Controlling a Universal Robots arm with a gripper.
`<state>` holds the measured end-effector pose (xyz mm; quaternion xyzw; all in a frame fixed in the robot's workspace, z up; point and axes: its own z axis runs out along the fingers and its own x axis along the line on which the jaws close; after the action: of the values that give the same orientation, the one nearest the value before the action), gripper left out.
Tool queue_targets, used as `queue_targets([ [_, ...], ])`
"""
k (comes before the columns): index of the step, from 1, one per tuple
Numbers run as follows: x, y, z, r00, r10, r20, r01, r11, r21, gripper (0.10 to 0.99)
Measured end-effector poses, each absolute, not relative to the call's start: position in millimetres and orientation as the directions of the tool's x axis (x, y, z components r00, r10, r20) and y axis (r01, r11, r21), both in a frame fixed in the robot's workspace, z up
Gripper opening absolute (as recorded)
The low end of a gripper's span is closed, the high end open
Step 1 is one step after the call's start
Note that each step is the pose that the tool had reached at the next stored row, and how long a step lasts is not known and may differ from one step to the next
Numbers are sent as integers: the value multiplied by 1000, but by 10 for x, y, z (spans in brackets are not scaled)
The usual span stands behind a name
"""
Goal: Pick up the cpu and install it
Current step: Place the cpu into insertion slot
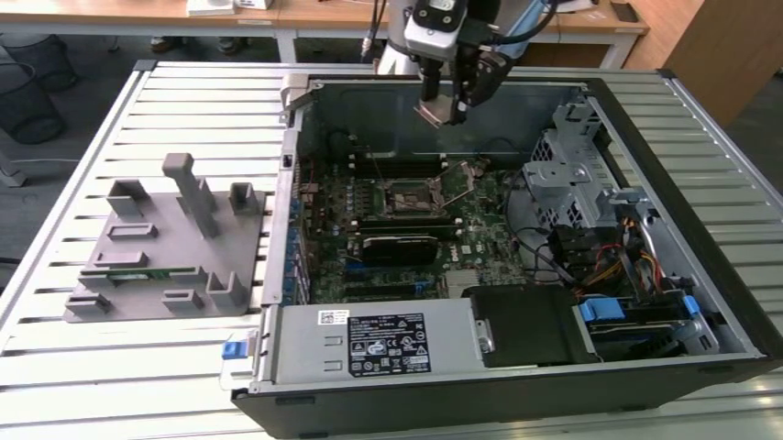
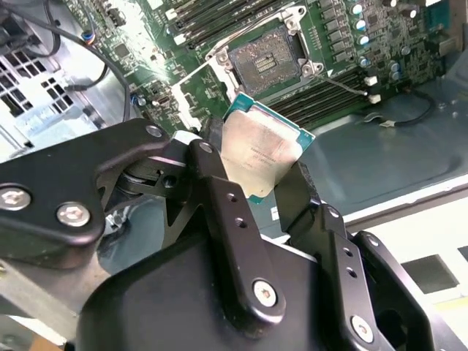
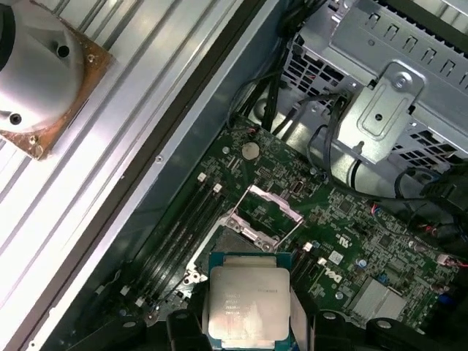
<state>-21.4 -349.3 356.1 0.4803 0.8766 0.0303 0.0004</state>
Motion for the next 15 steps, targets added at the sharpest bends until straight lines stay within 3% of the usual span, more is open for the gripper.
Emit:
queue_targets([
  [15, -214, -3493, 3515, -380, 925, 28, 924, 378, 53, 529],
])
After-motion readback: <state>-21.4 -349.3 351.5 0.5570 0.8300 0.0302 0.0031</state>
